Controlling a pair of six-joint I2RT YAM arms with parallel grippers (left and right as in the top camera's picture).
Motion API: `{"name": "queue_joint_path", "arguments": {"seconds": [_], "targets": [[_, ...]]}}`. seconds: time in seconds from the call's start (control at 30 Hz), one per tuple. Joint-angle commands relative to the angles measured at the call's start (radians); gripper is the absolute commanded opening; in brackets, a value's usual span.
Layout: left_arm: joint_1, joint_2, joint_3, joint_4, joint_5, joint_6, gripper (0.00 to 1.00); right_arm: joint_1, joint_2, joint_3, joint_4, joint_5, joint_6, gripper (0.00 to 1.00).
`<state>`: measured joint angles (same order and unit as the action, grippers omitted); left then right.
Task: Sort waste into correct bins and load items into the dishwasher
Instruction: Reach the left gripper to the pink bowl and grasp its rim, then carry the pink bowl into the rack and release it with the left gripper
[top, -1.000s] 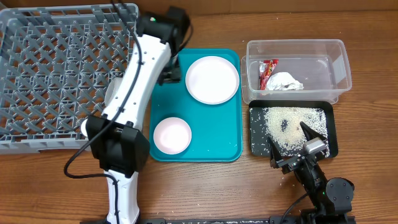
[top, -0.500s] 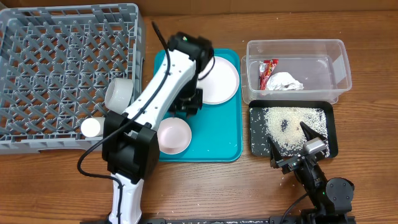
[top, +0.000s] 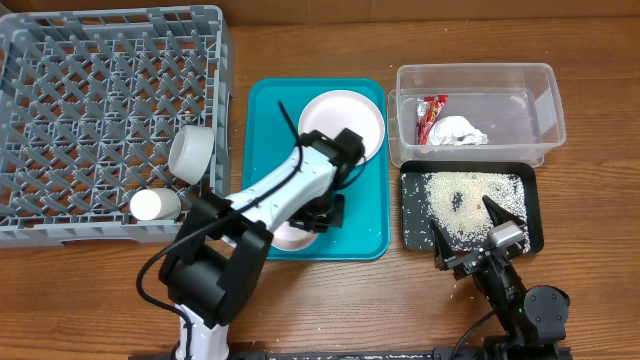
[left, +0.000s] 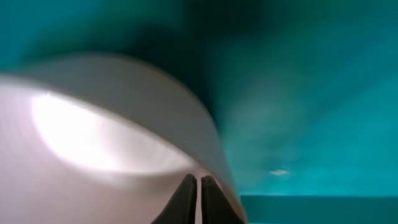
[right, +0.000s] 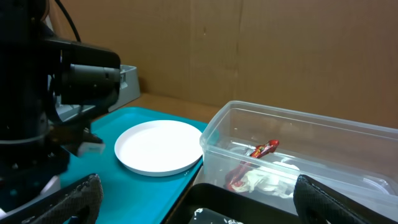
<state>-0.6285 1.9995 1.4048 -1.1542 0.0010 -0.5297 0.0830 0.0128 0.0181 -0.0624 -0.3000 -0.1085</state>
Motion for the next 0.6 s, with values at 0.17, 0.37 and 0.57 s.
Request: {"name": "queue_joint_path", "arguments": {"seconds": [0.17, 0.37, 0.57], "targets": [[-0.013, -0.003, 0.266, -0.159, 0.036, 0.037, 0.20, -0.005, -0.008, -0.010, 0.006, 0.000, 0.004, 1.00], [0.022, -0.016, 0.367, -0.341, -0.087, 0.035, 0.64, -0.005, -0.008, -0.010, 0.006, 0.000, 0.004, 1.00], [0.135, -0.016, 0.175, -0.317, -0.086, -0.003, 0.53, -0.005, -0.008, -0.010, 0.006, 0.000, 0.004, 1.00]]}}
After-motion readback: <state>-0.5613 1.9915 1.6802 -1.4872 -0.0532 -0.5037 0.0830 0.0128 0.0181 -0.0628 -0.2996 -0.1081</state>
